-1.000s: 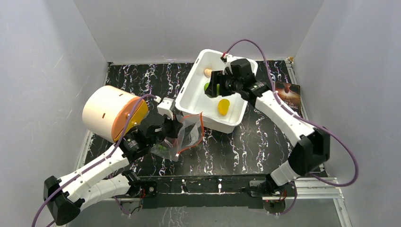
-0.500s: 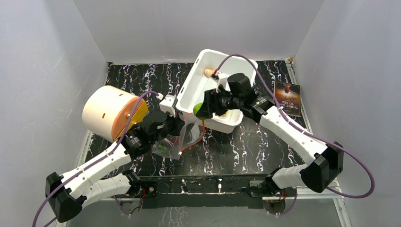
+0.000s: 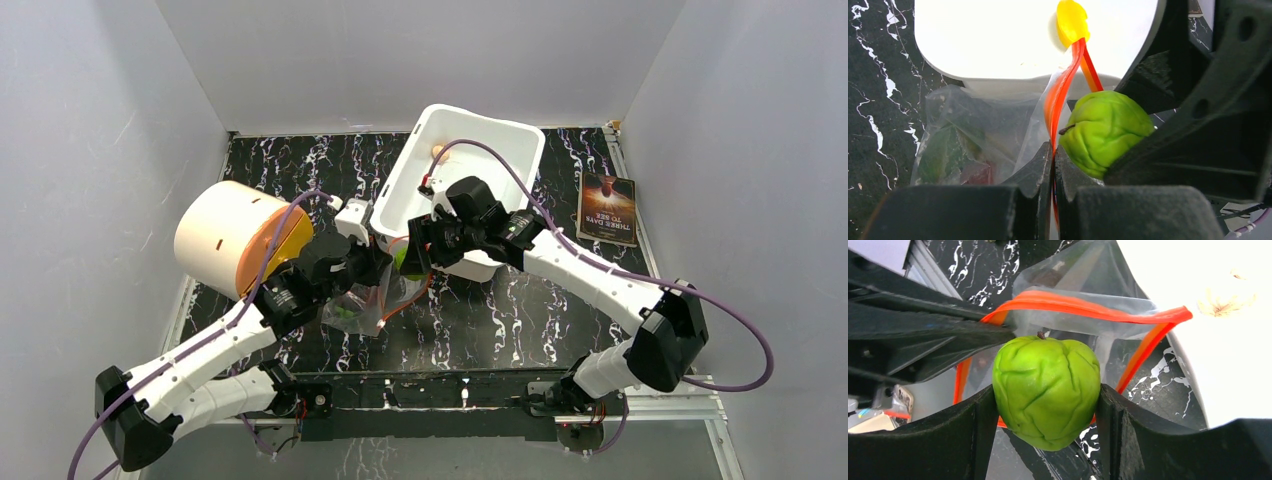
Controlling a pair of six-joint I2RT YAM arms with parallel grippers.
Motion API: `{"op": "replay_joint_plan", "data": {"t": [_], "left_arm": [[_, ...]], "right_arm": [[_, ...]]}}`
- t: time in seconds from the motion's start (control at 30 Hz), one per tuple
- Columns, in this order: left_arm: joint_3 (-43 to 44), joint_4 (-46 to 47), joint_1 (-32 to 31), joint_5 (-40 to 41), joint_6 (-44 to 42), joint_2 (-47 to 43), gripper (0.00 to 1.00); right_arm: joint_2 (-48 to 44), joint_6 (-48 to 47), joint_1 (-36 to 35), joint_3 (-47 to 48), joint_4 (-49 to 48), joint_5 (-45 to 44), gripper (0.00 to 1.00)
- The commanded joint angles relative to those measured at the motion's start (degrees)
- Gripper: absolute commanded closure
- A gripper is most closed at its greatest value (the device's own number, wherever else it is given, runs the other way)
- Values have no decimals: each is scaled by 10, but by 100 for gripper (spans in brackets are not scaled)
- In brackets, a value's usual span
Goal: Place the food in the zip-top bag and seal the zipper
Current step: Place the fake fruit in the zipper food storage bag.
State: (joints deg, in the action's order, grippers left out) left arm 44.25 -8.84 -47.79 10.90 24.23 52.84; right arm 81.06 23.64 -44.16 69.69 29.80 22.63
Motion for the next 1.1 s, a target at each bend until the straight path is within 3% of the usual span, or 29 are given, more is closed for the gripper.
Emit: {"op": "replay_joint_plan", "data": {"t": [0.0,0.17,0.3,0.67,1.07], "left_arm": [[21,9,0,-9,11,-19,100],[17,8,0,-8,12,-22,100],[13,9,0,-6,12,-23,100],[1,12,0,-4,9,-26,100],[-14,12,0,5,1,-38,100]], "right_arm": [[13,-3,-4,11,-3,-23,36],[11,-2,-5,21,2,-24,25],[2,-3,-5,27,1,-15,21],[-11,4,-5,43,-22,9,26],[-5,-15,10,101,-22,-61,29]]}}
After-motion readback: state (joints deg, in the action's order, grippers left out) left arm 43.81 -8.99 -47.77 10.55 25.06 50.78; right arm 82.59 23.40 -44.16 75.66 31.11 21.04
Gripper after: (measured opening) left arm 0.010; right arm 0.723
